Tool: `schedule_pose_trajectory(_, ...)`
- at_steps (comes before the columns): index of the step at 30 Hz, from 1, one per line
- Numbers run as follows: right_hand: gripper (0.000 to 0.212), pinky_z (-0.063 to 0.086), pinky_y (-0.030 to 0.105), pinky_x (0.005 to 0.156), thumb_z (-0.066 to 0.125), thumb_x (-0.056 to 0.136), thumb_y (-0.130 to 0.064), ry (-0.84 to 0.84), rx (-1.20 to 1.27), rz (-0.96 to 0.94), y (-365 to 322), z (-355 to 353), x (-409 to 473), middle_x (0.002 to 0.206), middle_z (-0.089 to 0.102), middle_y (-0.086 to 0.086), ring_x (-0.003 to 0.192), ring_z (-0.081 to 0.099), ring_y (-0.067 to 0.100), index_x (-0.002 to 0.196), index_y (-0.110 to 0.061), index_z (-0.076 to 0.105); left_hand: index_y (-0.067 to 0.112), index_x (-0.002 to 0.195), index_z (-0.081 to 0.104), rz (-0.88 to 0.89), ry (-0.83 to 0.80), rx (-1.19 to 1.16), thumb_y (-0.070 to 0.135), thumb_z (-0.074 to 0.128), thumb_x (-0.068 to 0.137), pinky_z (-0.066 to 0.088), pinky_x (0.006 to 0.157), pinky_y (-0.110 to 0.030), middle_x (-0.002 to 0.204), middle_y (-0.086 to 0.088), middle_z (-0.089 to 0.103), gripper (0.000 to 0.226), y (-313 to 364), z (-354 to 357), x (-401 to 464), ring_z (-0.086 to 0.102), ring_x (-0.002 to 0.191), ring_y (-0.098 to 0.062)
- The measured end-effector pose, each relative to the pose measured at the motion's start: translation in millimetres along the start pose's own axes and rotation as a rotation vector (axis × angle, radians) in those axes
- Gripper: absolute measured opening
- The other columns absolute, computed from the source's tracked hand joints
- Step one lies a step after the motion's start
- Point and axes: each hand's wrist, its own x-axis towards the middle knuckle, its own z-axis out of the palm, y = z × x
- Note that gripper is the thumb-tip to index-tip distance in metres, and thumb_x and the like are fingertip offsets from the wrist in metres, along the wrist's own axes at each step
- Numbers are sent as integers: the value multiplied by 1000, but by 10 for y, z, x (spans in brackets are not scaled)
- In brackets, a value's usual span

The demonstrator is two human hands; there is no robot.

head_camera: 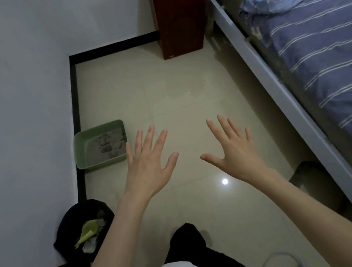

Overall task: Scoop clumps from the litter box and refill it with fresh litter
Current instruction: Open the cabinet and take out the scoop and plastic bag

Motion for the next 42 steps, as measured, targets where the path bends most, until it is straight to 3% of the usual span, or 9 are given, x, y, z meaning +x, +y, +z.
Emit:
schedule_pose_trajectory(18, 83, -6, 51, 115, 41, 87, -64, -14, 17, -9, 481, -772, 2962, 159, -11, -2, 146, -11, 21, 149, -36, -6, 35, 148, 6, -16, -59, -3, 66, 10, 80, -3, 116, -49, 158, 3, -1, 75, -13, -309, 3049, -8, 145, -21)
schedule_pose_trajectory(24, 83, -5, 52, 115, 40, 87, -65, -22, 11, 3, 911, -1075, 3757, 159, -11, -2, 146, -11, 21, 149, -35, -5, 36, 148, 5, 36, -74, -11, 62, 17, 84, -7, 115, -47, 158, 4, -1, 70, 296, -368, 4020, -10, 145, -19)
schedule_pose_trajectory(29, 83, -5, 53, 114, 41, 87, -63, -64, -5, -28, 1415, -1375, 4556, 159, -12, -1, 146, -12, 22, 149, -34, -6, 37, 148, 3, -22, -111, -5, 64, 12, 82, -9, 115, -46, 158, 4, -3, 72, 613, -287, 4909, -11, 145, -19)
schedule_pose_trajectory(33, 84, -4, 54, 116, 42, 87, -63, -97, -44, -51, 1830, -1699, 5112, 159, -13, 0, 146, -13, 22, 149, -33, -6, 34, 148, 9, -44, -73, -50, 68, 4, 74, -4, 115, -49, 158, 2, 4, 83, 970, -271, 5523, -4, 145, -22)
schedule_pose_trajectory(37, 84, -5, 54, 116, 42, 87, -63, -111, -88, -68, 2111, -1995, 5605, 159, -12, 1, 146, -13, 24, 150, -33, -6, 27, 148, 20, -34, 8, -29, 65, 12, 77, 4, 113, -55, 157, -5, 15, 80, 1208, -347, 6026, 7, 145, -29)
schedule_pose_trajectory(42, 84, -4, 54, 116, 41, 87, -64, -105, -125, -124, 2190, -2208, 6277, 159, -11, 2, 146, -13, 24, 149, -33, -7, 31, 149, 6, -99, -18, -11, 66, 8, 79, -3, 114, -50, 158, -2, 2, 78, 1147, -451, 6642, -5, 145, -25)
